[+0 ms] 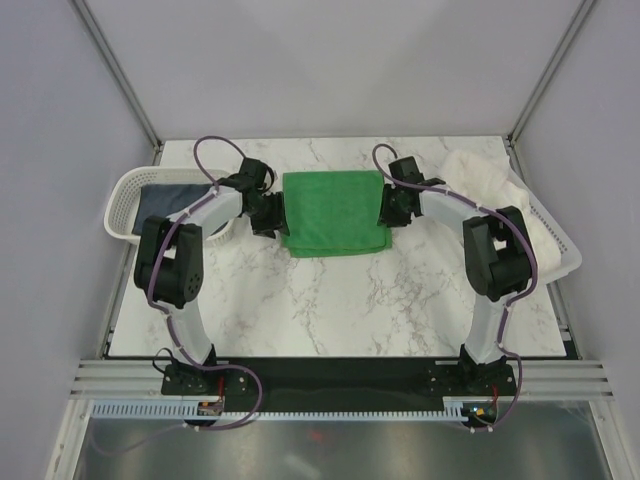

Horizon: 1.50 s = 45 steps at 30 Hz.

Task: Fold and stack the towels
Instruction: Fold the towel

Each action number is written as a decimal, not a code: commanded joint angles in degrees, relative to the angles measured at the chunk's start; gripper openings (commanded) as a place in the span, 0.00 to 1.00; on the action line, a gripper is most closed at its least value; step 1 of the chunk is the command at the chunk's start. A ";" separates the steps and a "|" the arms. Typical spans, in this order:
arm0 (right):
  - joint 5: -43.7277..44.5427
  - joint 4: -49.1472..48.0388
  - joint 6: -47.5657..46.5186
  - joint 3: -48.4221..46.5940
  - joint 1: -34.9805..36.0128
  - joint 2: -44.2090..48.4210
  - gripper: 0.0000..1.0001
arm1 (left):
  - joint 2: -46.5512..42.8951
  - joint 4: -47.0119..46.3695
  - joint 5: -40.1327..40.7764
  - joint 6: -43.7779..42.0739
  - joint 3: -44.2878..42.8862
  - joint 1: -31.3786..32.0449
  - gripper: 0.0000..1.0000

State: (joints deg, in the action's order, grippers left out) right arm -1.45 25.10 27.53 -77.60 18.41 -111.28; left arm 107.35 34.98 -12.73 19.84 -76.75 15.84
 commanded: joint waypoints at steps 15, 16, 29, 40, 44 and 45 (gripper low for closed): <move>3.12 -0.41 0.42 6.23 2.50 6.96 0.36 | 0.84 -7.91 0.16 7.93 3.36 -0.10 0.45; 3.47 -0.32 0.51 6.32 2.59 7.22 0.36 | 0.84 -7.91 0.16 8.20 3.62 -0.10 0.45; 4.00 -0.84 0.77 7.55 3.82 5.38 0.36 | 2.42 -9.76 -0.28 9.34 5.56 -0.02 0.26; 5.14 -1.02 1.83 8.96 4.70 4.85 0.36 | 2.25 -9.85 -0.45 9.70 4.68 -0.10 0.02; 5.76 -0.41 1.91 9.05 4.88 5.11 0.36 | 1.37 -9.76 -0.54 10.05 4.51 -0.10 0.02; 5.67 -0.23 1.91 9.14 4.79 5.03 0.36 | 1.20 -9.84 -0.54 10.13 4.42 -0.10 0.02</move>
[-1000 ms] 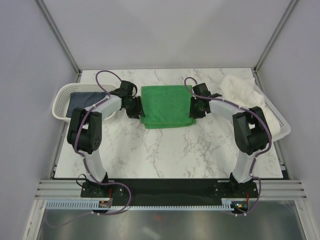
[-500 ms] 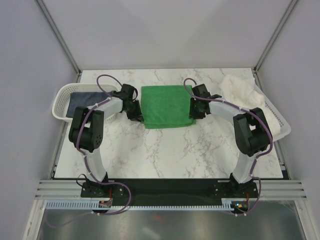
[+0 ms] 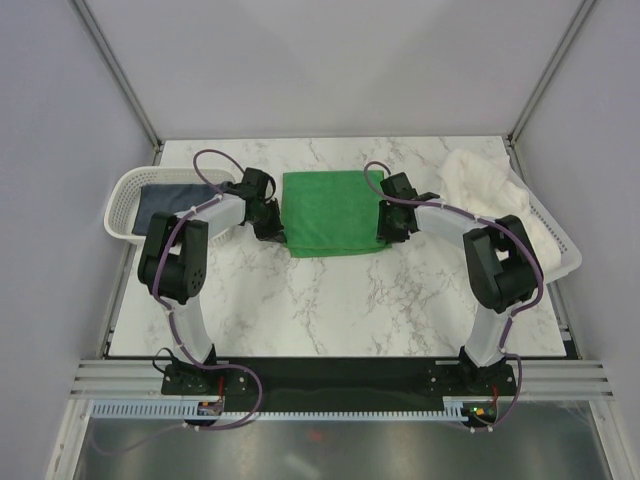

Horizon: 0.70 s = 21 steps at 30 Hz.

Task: Fold and stack the towels
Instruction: Fold the towel

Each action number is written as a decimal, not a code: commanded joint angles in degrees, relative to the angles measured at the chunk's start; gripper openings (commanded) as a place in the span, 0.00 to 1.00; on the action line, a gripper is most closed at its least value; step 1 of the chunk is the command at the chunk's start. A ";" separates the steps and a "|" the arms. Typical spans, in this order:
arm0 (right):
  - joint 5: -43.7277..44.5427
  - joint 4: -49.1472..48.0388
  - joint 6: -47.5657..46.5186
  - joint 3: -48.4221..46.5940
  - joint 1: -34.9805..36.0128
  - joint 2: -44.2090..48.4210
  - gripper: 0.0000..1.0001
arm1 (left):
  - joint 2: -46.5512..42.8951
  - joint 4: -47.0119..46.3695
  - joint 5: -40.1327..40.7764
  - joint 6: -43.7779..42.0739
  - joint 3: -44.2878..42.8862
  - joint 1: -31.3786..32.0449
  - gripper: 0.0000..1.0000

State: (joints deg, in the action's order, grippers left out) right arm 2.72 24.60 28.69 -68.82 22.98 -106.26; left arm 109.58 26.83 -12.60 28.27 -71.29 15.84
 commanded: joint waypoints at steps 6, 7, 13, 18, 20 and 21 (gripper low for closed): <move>2.20 0.19 1.28 0.79 0.57 0.17 0.36 | -1.47 -1.61 -0.67 1.96 -1.31 -0.10 0.02; 2.29 0.10 1.28 0.79 0.66 0.09 0.36 | -1.47 -1.69 -0.67 2.05 -1.22 -0.10 0.02; 2.73 -0.78 2.16 0.88 0.66 -0.97 0.35 | -1.56 -1.69 -0.85 2.31 -1.31 -0.10 0.02; 3.08 -2.01 2.25 0.35 0.66 -1.40 0.19 | -1.74 -1.52 -1.02 2.31 -1.49 -0.02 0.02; 2.99 -2.01 1.99 -0.35 0.66 -1.58 0.04 | -1.82 -1.60 -1.29 2.49 -1.66 -0.10 0.02; 2.90 -2.01 2.07 -0.44 0.57 -1.50 0.00 | -1.83 -1.52 -1.37 2.49 -1.92 -0.10 0.02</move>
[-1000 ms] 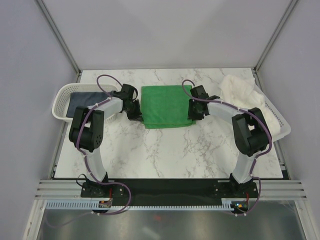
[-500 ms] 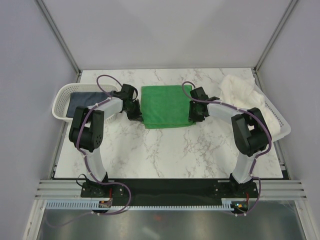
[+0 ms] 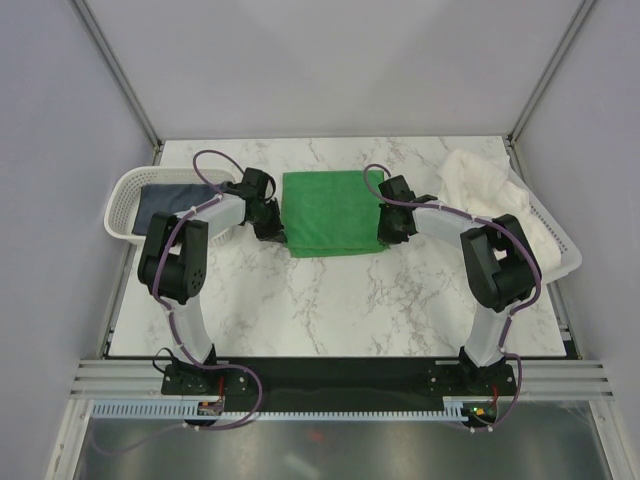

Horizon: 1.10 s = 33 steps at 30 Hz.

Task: Fold and stack the towels
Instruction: Fold the towel

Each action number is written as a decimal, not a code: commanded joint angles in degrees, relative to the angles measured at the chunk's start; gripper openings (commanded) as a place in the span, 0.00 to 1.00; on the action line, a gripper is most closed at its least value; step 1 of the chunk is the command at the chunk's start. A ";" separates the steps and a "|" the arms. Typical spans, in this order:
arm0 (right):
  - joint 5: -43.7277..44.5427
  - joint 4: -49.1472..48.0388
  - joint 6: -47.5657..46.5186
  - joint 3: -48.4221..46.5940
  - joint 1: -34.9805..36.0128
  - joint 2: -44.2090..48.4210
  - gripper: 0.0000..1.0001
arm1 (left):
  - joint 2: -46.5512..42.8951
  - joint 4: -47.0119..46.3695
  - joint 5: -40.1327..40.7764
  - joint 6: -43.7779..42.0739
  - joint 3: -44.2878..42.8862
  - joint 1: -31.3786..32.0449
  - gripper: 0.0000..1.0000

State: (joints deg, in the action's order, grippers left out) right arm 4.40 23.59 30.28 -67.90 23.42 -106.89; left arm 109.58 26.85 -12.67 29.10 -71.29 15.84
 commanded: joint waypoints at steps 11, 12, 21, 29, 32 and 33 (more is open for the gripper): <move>1.40 1.89 -0.49 -3.56 0.13 -0.95 0.20 | -2.18 0.31 -0.16 1.48 -2.89 -0.02 0.02; 1.31 1.98 -0.49 -3.47 0.13 -0.95 0.20 | -2.00 0.22 -0.34 1.48 -2.72 -0.02 0.02; 1.40 2.68 -0.49 -4.78 0.05 -0.33 0.22 | -2.35 0.31 -0.43 1.48 -2.54 -0.02 0.02; 1.48 3.56 -0.75 -6.28 0.13 -0.25 0.24 | -2.53 0.31 -0.69 2.10 -2.81 0.16 0.02; 1.31 3.65 -1.01 -6.63 0.13 -0.86 0.17 | -2.53 0.31 -0.96 2.36 -3.07 0.25 0.02; 1.13 3.65 -0.93 -6.63 0.13 -1.04 0.08 | -2.53 0.31 -0.96 2.45 -3.07 0.34 0.02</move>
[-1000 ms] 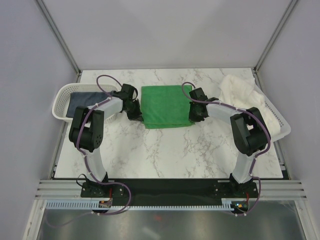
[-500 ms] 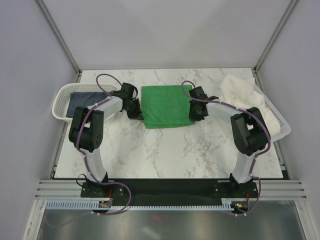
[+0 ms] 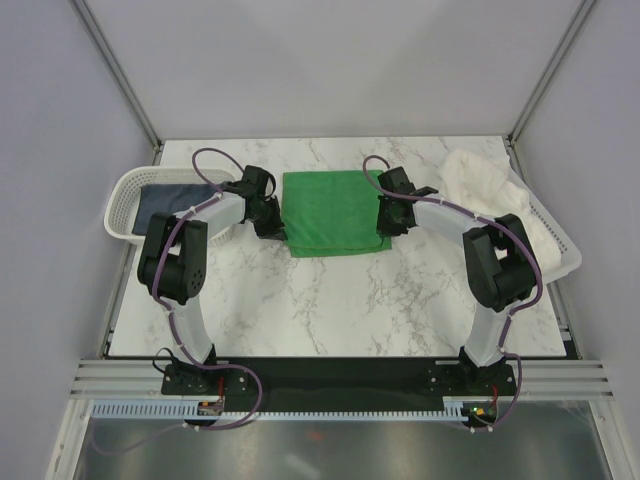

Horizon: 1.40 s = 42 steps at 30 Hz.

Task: Fold and stack the towels
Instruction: Fold the towel

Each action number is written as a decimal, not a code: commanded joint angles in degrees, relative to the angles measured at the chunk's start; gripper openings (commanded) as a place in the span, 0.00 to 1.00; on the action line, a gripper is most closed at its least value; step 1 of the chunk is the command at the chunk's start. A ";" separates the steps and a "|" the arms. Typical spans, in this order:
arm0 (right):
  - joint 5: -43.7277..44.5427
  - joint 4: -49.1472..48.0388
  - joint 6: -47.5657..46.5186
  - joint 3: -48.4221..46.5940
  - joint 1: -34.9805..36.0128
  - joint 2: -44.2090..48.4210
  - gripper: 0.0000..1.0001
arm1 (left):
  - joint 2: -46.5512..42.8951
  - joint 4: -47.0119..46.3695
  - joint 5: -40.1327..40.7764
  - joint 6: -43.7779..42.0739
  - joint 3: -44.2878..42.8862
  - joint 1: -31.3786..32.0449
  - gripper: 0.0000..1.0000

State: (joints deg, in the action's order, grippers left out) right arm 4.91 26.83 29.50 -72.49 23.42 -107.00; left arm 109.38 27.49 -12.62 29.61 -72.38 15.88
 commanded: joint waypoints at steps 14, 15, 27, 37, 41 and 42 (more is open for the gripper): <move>2.73 1.73 -3.65 -5.47 -0.30 2.58 0.00 | -4.70 -0.33 -1.97 2.91 -4.70 0.38 0.02; 3.09 2.08 -3.92 -5.64 -0.39 2.76 0.00 | -5.23 -0.33 -1.97 2.91 -4.61 0.38 0.02; 2.65 3.41 -6.12 -3.19 -1.71 7.15 0.00 | -8.92 -3.13 -11.01 7.30 1.09 0.91 0.02; 3.18 -1.51 -5.68 6.21 -1.89 7.86 0.00 | -6.38 -4.90 -4.79 4.76 8.74 2.31 0.02; 4.58 -2.22 -6.38 6.66 -2.06 7.42 0.00 | -5.23 -4.72 -2.06 3.62 8.66 2.31 0.02; 4.93 -2.31 -6.38 6.66 -2.24 7.16 0.00 | -4.97 -4.46 -1.79 3.36 8.48 2.23 0.02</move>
State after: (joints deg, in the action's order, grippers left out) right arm 7.20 27.03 24.03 -65.78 21.56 -100.14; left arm 103.61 24.23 -17.41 34.46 -63.64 18.09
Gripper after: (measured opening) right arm 0.007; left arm 0.030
